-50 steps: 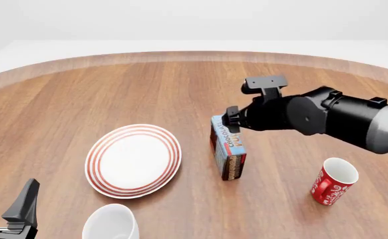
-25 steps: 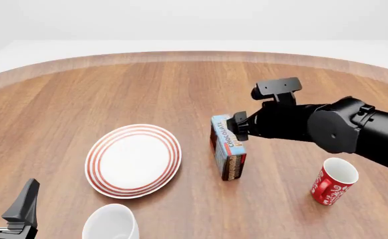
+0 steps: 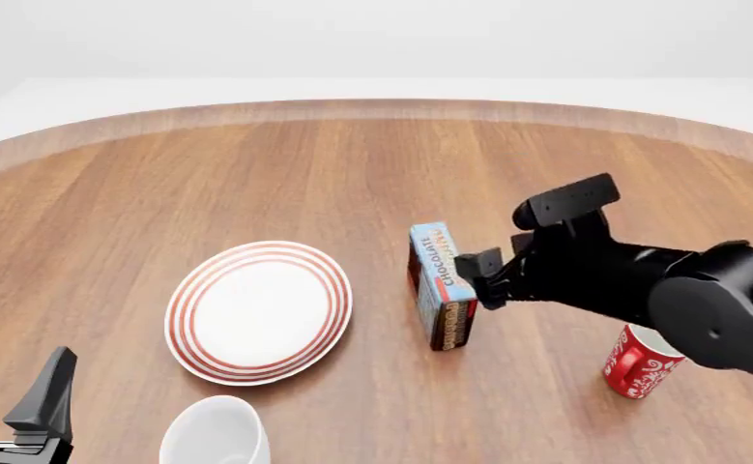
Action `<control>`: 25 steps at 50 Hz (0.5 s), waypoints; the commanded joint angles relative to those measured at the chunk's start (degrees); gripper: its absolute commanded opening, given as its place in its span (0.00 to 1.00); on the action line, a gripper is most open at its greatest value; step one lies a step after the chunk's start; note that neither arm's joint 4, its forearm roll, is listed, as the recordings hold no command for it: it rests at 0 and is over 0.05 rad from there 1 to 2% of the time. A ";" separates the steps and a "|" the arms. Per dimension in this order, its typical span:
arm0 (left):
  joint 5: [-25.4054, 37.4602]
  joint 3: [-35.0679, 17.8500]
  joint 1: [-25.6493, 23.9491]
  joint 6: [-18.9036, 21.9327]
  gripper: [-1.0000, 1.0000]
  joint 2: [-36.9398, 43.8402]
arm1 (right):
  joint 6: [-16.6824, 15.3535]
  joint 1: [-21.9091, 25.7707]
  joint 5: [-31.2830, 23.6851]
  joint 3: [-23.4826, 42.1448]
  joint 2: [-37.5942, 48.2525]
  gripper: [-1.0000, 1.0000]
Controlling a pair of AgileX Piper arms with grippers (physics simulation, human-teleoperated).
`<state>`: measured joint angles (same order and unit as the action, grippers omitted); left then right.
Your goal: Pick up the white mug and put it on the plate, and put the chocolate pudding to the right of the plate.
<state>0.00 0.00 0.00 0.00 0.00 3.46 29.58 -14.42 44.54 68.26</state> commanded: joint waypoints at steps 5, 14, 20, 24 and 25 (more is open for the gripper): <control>0.00 0.00 0.00 0.00 1.00 0.00 | -4.86 1.58 7.03 -8.36 -5.69 1.00; 0.00 0.00 0.00 0.00 1.00 0.00 | -7.78 3.04 11.40 -12.71 -7.65 1.00; 0.00 0.00 0.00 0.00 1.00 0.00 | -9.78 4.61 13.85 -15.36 -8.34 1.00; 0.00 0.00 0.00 0.00 1.00 0.00 | -12.49 6.23 15.47 -16.67 -8.71 1.00; 0.00 0.00 0.00 0.00 1.00 0.00 | -12.23 6.53 15.61 -16.89 -8.73 1.00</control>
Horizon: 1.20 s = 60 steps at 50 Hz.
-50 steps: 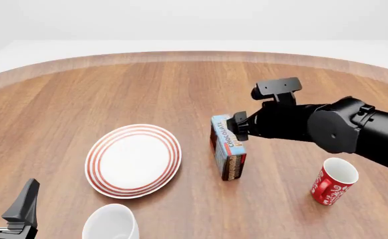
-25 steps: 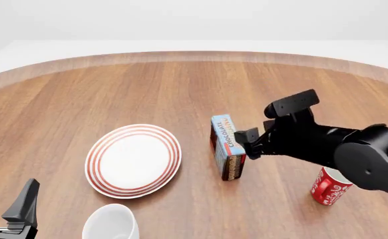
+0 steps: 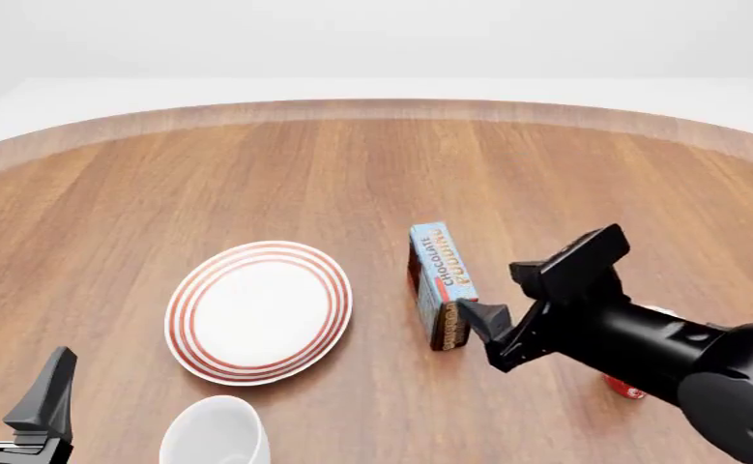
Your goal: Pick up the white mug and put it on the plate, and put the chocolate pudding to the right of the plate.
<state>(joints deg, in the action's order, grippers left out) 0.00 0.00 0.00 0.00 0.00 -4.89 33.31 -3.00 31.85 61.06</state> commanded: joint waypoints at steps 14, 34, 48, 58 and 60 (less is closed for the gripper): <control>0.00 0.00 0.00 0.00 1.00 0.00 | -3.69 8.55 6.84 -5.11 0.47 1.00; 0.00 0.00 0.00 0.00 1.00 0.00 | -2.48 15.87 9.50 -4.17 6.08 1.00; 0.00 0.00 0.00 0.00 1.00 0.00 | -1.66 20.02 10.05 -3.33 9.07 1.00; 0.00 0.00 0.00 0.00 1.00 0.00 | -0.92 22.88 11.06 -2.36 12.32 1.00; 0.00 0.00 0.00 0.00 1.00 0.00 | -0.97 23.09 11.21 -2.46 12.42 1.00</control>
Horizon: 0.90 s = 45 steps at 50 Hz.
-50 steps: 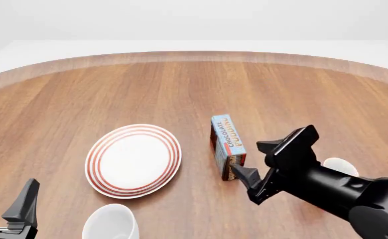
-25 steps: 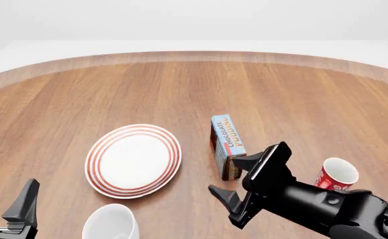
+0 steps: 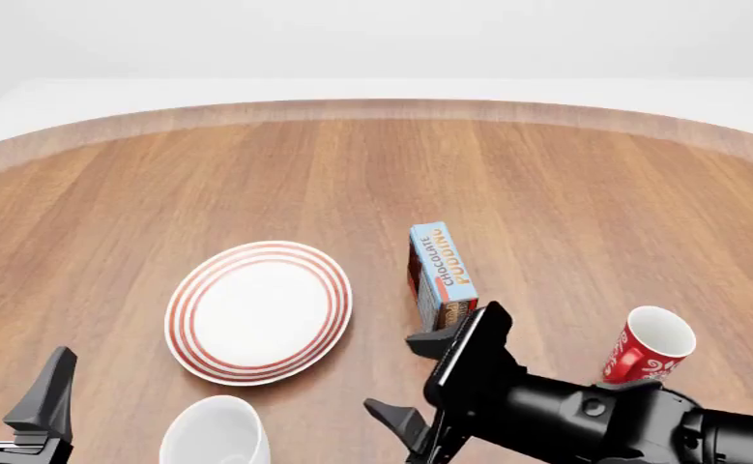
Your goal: Pick up the white mug and put it on the plate, and put the chocolate pudding to the right of the plate.
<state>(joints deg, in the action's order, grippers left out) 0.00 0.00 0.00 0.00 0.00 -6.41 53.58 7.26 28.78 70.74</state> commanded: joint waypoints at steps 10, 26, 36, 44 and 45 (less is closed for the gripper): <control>0.00 0.00 0.00 0.00 1.00 0.00 | 1.75 5.83 1.93 1.55 5.99 1.00; 0.00 0.00 0.00 0.00 1.00 0.00 | 4.56 10.40 2.12 3.47 10.96 1.00; 0.00 0.00 0.00 0.00 1.00 0.00 | 6.78 12.65 2.21 4.64 14.24 1.00; 0.00 0.00 0.00 0.00 1.00 0.00 | 8.19 14.25 2.35 5.36 16.16 1.00; 0.00 0.00 0.00 0.00 1.00 0.00 | 8.26 14.42 2.42 5.44 16.35 1.00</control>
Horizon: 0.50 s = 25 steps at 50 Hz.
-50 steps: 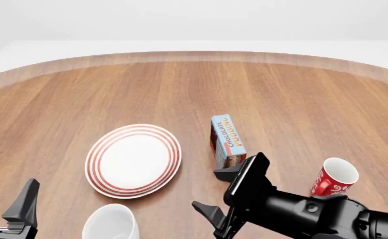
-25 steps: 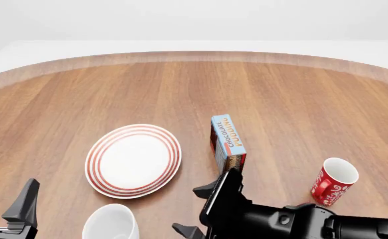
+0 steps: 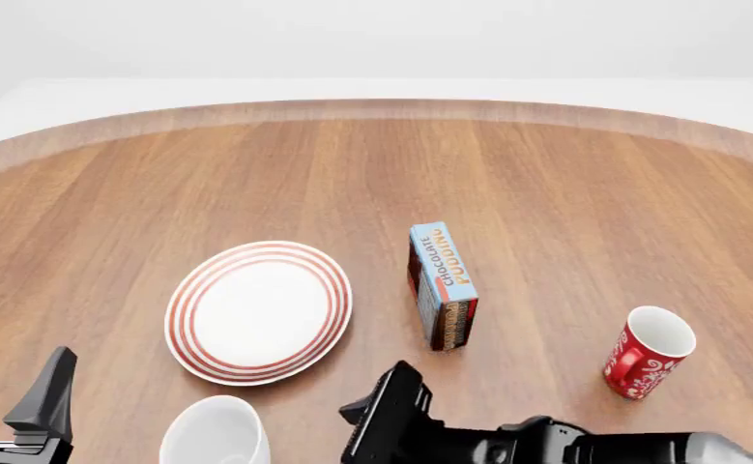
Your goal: Pick up the white mug and put it on the plate, and put the chocolate pudding to the right of the plate.
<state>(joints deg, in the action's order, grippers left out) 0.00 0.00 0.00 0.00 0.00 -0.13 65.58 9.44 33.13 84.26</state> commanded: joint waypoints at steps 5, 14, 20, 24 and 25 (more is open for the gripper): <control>0.00 0.00 0.00 0.00 1.00 0.00 | 2.82 3.50 0.49 1.61 4.00 1.00; 0.00 0.00 0.00 0.00 1.00 0.00 | 3.73 4.83 0.92 2.48 5.72 1.00; 0.00 0.00 0.00 0.00 1.00 0.00 | 4.04 5.06 0.87 2.77 6.08 1.00; 0.00 0.00 0.00 0.00 1.00 0.00 | 4.18 5.31 0.55 3.45 6.65 1.00; 0.00 0.00 0.00 0.00 1.00 0.00 | 4.16 5.28 0.47 3.59 6.72 1.00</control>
<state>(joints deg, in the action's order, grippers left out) 0.00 0.00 0.00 0.00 0.00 3.37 70.05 10.11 35.65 89.66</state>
